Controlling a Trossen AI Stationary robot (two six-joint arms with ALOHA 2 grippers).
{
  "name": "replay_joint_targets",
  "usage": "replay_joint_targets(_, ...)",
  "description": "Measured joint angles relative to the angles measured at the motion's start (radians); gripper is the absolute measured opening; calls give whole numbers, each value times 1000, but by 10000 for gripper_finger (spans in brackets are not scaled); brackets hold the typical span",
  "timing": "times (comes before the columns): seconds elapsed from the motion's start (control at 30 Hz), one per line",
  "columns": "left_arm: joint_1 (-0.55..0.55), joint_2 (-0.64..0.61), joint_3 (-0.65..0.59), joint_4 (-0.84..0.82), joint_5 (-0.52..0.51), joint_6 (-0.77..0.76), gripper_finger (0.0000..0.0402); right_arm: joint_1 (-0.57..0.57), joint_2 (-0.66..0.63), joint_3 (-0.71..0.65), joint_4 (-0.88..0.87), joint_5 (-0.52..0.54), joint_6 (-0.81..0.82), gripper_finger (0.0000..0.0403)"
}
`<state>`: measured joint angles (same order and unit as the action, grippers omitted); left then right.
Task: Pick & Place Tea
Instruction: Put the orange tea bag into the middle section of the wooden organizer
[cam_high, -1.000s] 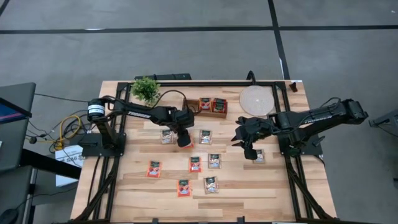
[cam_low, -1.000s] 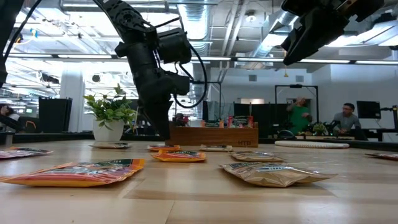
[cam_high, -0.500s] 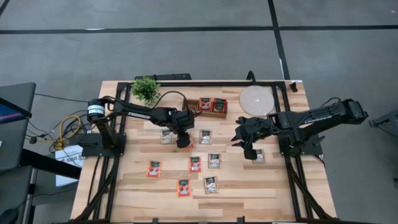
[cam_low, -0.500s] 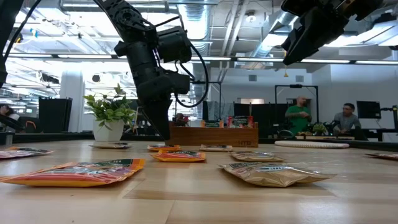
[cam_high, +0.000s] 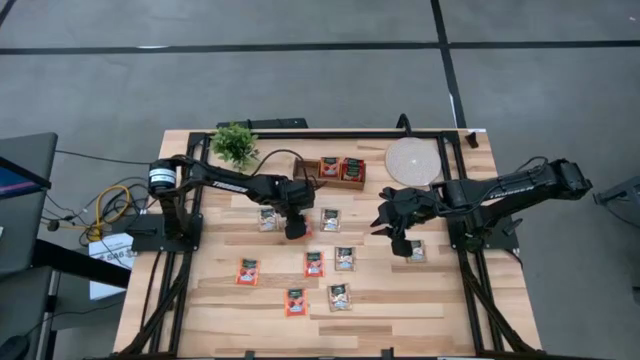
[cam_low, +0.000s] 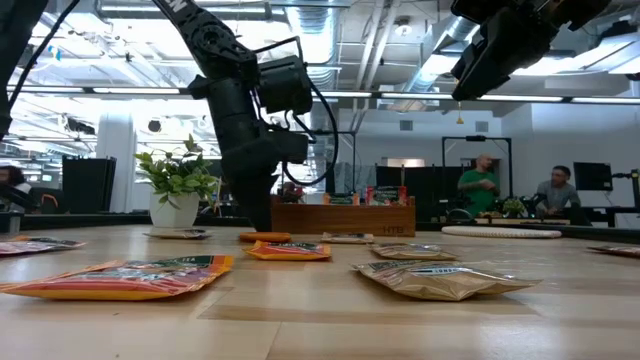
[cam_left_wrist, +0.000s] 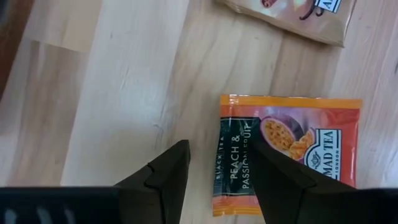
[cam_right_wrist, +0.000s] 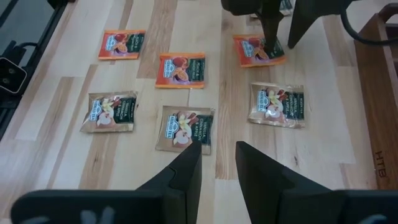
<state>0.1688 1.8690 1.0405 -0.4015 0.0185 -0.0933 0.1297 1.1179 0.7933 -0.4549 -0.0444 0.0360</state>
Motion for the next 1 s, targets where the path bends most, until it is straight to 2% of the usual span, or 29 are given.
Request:
replay_joint_targets(0.17, 0, -9, -3, 5, 1, -1, 155, 0, 0, 0, 1, 0, 0, 91)
replay_joint_targets(0.3, 0, -10, -4, 6, 1, -5, 135, 0, 0, 0, 1, 0, 0, 91)
replay_joint_targets(0.53, 1, -10, -5, 5, -15, -6, 81, 1, 0, 0, 1, 0, 0, 91)
replay_joint_targets(0.77, 0, -9, -5, 6, -43, -4, 9, 0, 0, 0, 1, 0, 0, 91)
replay_joint_targets(1.0, -14, -19, -7, 3, -103, 10, 1, 0, 0, 0, 4, 0, 0, 91)
